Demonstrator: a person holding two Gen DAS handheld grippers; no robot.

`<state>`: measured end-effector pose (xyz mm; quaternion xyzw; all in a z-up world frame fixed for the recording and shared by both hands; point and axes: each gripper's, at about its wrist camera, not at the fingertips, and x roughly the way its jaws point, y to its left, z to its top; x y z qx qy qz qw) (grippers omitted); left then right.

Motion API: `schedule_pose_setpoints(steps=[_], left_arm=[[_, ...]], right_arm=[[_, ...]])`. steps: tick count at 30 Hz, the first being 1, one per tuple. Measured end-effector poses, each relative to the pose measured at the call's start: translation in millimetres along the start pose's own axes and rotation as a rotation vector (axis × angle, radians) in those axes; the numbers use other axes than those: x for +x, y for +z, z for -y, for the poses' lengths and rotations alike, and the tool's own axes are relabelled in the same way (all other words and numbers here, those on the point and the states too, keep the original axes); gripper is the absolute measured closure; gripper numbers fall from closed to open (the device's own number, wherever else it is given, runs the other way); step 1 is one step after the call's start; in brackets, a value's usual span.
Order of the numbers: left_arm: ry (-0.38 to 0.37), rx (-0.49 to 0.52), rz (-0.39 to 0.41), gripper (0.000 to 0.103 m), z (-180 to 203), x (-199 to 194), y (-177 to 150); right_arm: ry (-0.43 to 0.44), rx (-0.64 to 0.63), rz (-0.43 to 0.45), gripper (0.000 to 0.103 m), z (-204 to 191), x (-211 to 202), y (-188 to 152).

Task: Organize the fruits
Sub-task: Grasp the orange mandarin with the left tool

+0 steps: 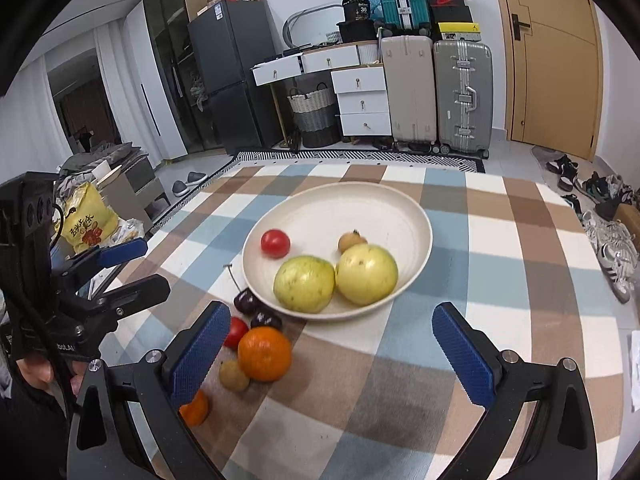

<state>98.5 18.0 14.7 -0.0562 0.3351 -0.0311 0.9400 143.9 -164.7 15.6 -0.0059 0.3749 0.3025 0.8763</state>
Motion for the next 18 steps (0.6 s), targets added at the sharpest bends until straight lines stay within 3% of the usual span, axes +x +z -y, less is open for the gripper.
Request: schedule_pose_setpoints(steps=[8,18], left_arm=[[-0.056,0.039,-0.061,0.001,11,-3,-25],[-0.087,0.084,-0.127,0.001,29,7,-38]], right_arm=[[0.056,-0.022,-0.104,0.001,-4,14,-18],[0.088,-0.046,-0.141,0.001,-12,23,-26]])
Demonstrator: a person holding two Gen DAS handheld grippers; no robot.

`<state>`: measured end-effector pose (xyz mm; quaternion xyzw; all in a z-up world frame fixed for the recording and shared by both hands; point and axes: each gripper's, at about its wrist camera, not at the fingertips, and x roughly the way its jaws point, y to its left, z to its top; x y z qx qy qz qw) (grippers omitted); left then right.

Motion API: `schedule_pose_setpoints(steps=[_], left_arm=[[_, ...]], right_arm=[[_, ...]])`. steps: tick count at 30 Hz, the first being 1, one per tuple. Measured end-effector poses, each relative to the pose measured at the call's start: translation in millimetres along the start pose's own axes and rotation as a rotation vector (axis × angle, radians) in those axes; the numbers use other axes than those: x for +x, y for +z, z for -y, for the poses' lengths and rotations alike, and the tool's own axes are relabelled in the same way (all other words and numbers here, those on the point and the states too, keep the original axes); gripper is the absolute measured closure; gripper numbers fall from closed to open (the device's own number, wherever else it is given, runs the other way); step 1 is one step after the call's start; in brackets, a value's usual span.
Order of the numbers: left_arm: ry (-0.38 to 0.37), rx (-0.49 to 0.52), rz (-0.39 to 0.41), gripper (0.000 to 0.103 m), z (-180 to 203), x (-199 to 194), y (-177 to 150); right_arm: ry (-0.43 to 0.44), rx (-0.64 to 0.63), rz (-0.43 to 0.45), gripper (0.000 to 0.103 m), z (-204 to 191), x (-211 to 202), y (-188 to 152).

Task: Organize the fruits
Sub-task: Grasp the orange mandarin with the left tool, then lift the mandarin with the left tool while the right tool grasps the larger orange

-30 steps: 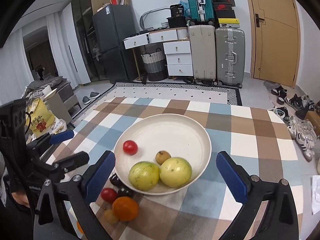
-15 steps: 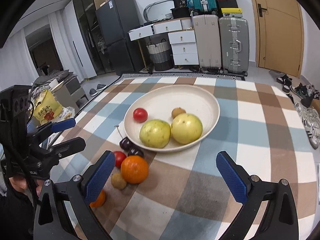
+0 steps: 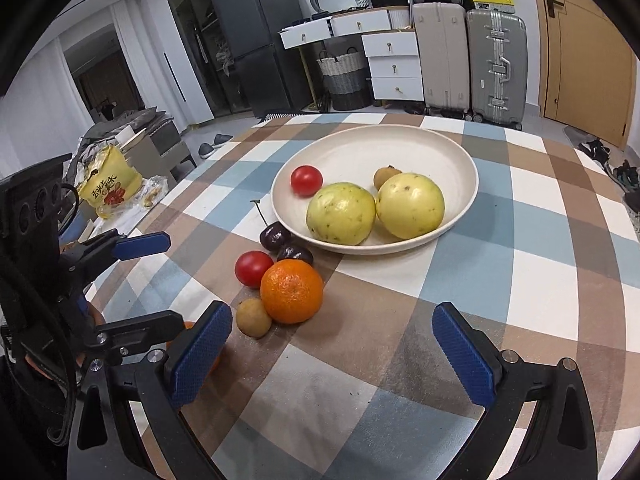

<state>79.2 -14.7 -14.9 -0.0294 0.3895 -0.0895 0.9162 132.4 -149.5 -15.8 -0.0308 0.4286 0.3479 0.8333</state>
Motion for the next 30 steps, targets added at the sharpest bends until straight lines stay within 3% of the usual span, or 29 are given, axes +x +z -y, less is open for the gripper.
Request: schedule_pose_setpoints(steps=[14,25,27,30], left_arm=[[-0.049,0.103,-0.129,0.003,12,15,-10],[-0.142,0.143,-0.186,0.041,20,20,-20],[-0.166,0.147,-0.186,0.061,21,19,-21],[-0.214,0.128,-0.189,0.064,18,18,-20]], right_arm=[[0.008,-0.003,-0.012,0.001,1,2,0],[0.013,-0.004,-0.013,0.001,0,4,0],[0.013,-0.004,-0.014,0.001,-1,5,0],[0.014,-0.001,-0.016,0.001,0,6,0]])
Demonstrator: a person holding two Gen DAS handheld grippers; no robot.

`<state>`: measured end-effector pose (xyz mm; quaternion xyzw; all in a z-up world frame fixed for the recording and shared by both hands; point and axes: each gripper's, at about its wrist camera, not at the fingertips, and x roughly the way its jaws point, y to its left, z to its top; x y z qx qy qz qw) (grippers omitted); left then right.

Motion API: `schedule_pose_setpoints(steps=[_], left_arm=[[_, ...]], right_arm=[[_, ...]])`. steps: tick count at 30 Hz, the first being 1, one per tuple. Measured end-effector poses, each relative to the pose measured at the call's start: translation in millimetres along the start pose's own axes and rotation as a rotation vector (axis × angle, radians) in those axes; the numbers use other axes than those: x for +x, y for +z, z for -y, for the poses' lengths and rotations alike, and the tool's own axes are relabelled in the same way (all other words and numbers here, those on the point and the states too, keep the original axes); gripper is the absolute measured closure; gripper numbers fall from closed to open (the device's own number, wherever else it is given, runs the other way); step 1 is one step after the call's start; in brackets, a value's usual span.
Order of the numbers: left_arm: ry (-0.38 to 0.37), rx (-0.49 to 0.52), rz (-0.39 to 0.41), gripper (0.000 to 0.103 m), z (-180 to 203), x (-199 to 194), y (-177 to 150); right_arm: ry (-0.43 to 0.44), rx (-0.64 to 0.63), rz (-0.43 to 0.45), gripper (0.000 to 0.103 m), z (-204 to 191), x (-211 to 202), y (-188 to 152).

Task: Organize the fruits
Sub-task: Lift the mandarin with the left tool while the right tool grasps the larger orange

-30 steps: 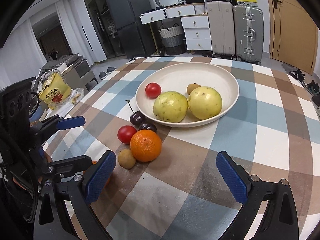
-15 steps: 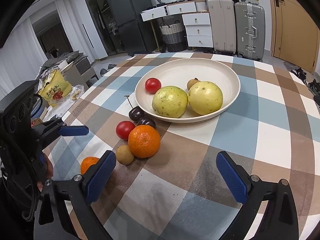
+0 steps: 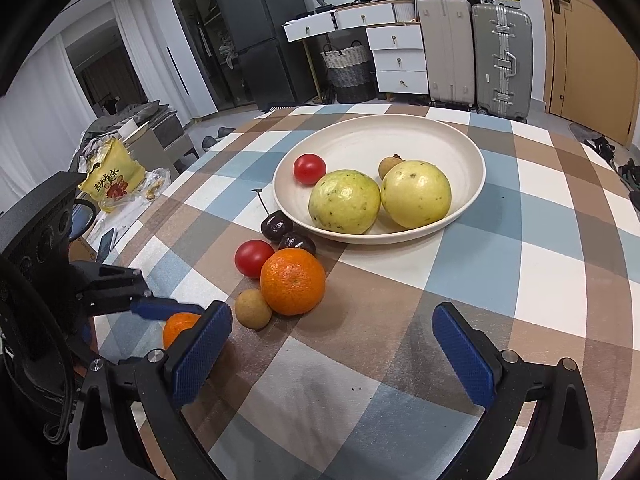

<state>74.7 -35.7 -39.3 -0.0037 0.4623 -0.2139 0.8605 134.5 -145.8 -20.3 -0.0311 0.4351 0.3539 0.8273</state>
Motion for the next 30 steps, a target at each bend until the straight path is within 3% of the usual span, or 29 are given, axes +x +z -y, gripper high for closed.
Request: schedule_pose_setpoints(steps=[4,12,19,30], left_arm=[[-0.011,-0.04,0.043,0.064,-9,-7,3],[0.049,-0.199,0.17,0.064,-44,-27,10],[0.176,-0.272,0.248,0.064,-61,-40,11],[0.261,-0.316,0.243,0.064,-75,-36,7]], right_arm=[[0.001,0.003,0.01,0.001,0,0,0],[0.025,0.037,0.063,0.002,-8,1,1],[0.027,0.087,0.034,0.021,-11,15,4],[0.069,0.091,0.013,0.029,-18,27,8]])
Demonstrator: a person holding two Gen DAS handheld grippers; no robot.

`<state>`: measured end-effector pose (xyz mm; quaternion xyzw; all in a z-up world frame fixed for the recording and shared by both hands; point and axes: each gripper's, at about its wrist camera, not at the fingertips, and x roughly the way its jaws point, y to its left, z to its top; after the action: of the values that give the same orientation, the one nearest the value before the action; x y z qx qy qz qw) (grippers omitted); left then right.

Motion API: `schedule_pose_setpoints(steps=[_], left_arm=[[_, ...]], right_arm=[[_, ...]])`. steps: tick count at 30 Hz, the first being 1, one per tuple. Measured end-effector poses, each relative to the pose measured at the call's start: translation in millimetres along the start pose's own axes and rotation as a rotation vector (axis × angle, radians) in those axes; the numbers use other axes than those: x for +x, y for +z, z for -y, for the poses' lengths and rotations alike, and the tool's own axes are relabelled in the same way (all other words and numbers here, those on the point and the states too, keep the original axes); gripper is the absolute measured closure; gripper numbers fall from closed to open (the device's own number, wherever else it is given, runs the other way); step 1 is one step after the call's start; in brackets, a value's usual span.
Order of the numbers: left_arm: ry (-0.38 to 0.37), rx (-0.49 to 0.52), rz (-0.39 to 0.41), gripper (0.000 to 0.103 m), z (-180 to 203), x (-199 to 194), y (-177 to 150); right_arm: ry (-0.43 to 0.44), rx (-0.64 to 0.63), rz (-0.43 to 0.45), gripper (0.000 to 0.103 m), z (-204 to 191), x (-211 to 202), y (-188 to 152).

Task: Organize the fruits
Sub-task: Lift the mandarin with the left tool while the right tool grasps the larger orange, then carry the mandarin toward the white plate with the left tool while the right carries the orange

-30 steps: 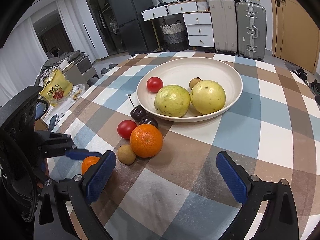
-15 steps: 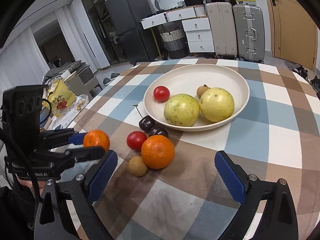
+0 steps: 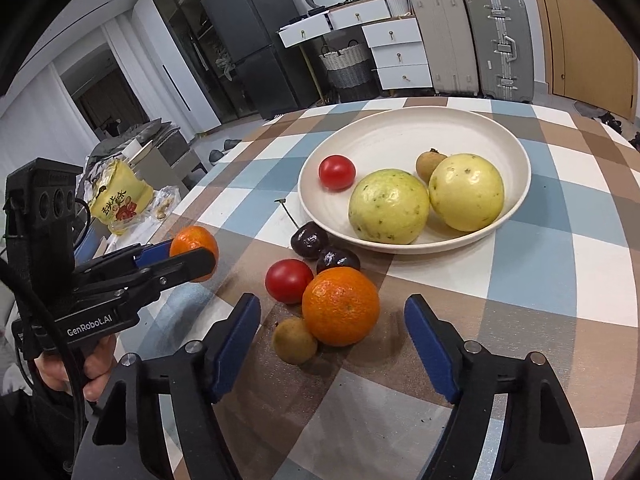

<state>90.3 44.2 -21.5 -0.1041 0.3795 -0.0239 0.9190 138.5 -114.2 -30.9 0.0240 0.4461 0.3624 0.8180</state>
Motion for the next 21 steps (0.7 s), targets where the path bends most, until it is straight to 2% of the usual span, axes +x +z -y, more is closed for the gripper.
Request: schedule_pose_setpoints(steps=[3,5,7,14,18,19,20,21], left_arm=[[0.005,0.006,0.02,0.064,1,-2,0],[0.002,0.007,0.022,0.064,1,-2,0],[0.003,0.008,0.02,0.064,1,-2,0],[-0.003,0.025,-0.033,0.064,4,5,-3],[-0.032,0.048,-0.07,0.063,9,7,-5],[-0.036,0.052,-0.071,0.062,9,6,-5],[-0.043,0.058,-0.077,0.059,10,6,-5],[-0.053,0.061,-0.081,0.056,10,5,-5]], right_arm=[[0.004,0.012,-0.007,0.033,1,4,0],[0.008,0.013,-0.014,0.043,1,6,0],[0.005,0.006,-0.02,0.048,0,8,0],[0.002,-0.01,-0.022,0.049,-2,6,-2],[0.001,-0.014,-0.019,0.05,-1,5,-3],[0.001,-0.015,-0.016,0.054,-1,3,-3],[0.002,-0.017,-0.014,0.062,-1,3,-3],[0.0,-0.022,-0.009,0.062,-2,1,-3]])
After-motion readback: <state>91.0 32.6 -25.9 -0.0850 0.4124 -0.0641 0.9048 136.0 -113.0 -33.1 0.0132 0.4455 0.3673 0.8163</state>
